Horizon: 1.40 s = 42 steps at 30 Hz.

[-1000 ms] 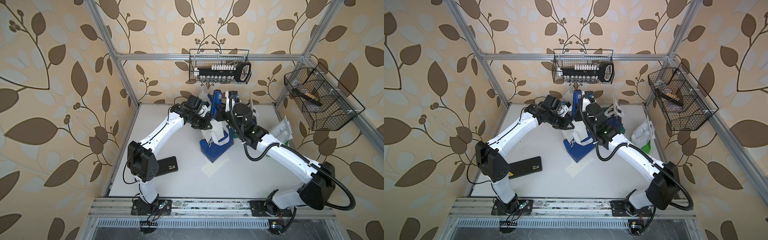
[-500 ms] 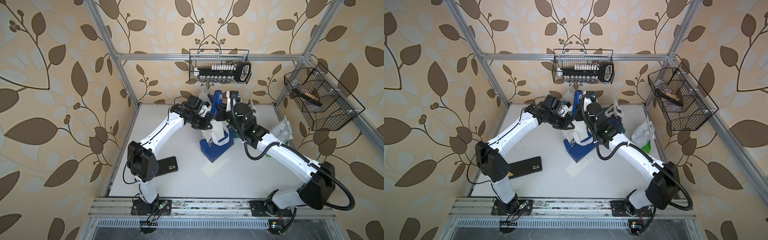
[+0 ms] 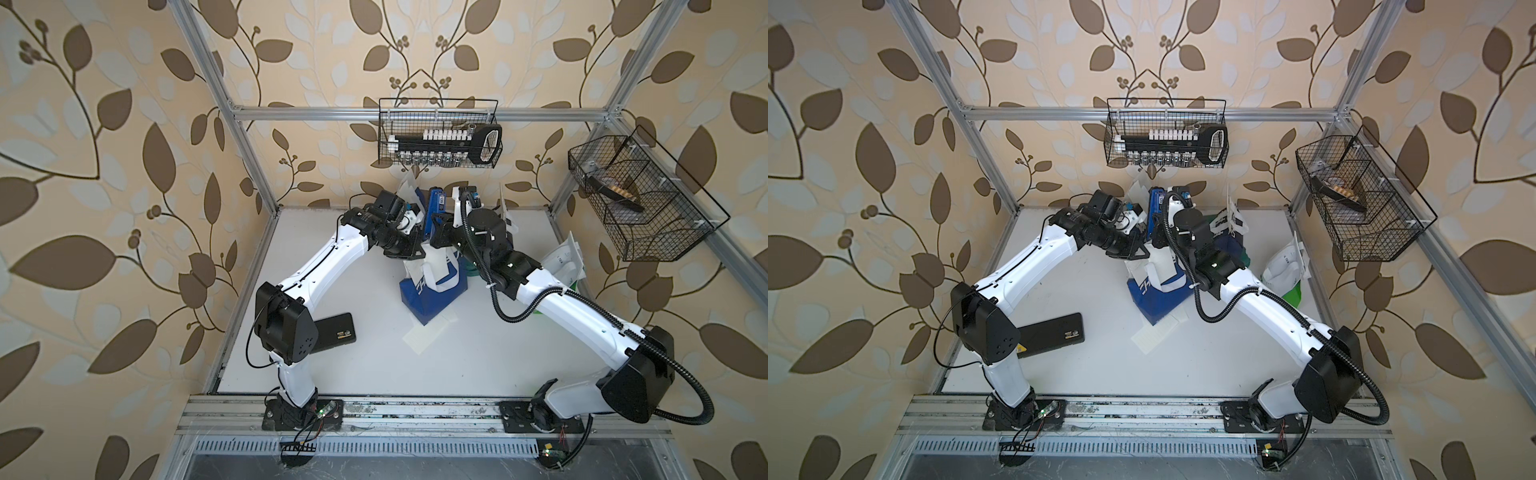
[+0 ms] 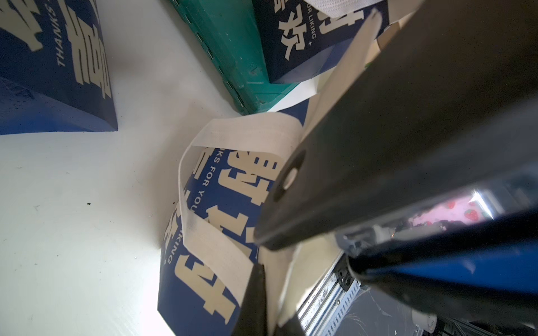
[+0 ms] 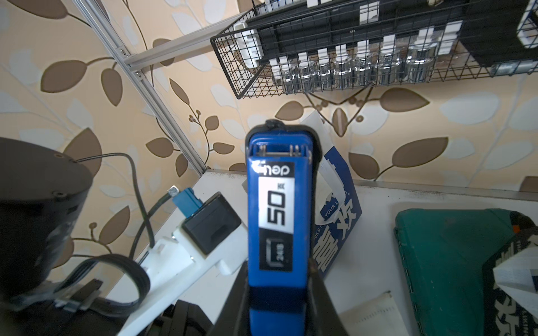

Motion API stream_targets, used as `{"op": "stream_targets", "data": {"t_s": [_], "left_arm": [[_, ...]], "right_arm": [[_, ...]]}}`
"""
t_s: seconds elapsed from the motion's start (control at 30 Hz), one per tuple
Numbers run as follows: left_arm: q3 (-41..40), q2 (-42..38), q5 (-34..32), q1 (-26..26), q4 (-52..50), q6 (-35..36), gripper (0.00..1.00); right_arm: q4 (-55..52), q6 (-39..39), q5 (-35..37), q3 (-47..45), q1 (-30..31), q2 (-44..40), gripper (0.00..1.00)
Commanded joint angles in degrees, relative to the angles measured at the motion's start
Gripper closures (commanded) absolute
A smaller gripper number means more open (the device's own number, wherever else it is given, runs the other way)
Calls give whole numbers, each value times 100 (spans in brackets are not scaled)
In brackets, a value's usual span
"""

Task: Staple the receipts to the bags
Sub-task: Place the stapler in the takeout bag.

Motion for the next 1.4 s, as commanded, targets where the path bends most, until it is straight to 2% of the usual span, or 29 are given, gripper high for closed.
{"op": "stream_targets", "data": {"t_s": [0.0,0.2,0.33,0.6,0.83,1.27,1.37], "left_arm": [[76,-60,-17,5,-29,51,100],[139,-46,-186,3,-67,27,100],[323,23,-492,3,-297,25,100],[440,-14,-464,-25,-288,-37,100],[476,-14,-729,-21,-324,-149,100],[302,-260,130,-16,237,-340,100],[287,-247,272,3,339,-484,100]], "right_arm": [[327,-242,-51,367,19,-206,100],[168,-105,-222,425,38,-181,100],[30,-162,-187,538,59,-179,100],[-167,-234,-50,703,144,-71,100],[-469,-297,134,897,270,18,100],[-149,-267,604,575,396,95,100],[-167,-301,688,603,580,128,100]]}}
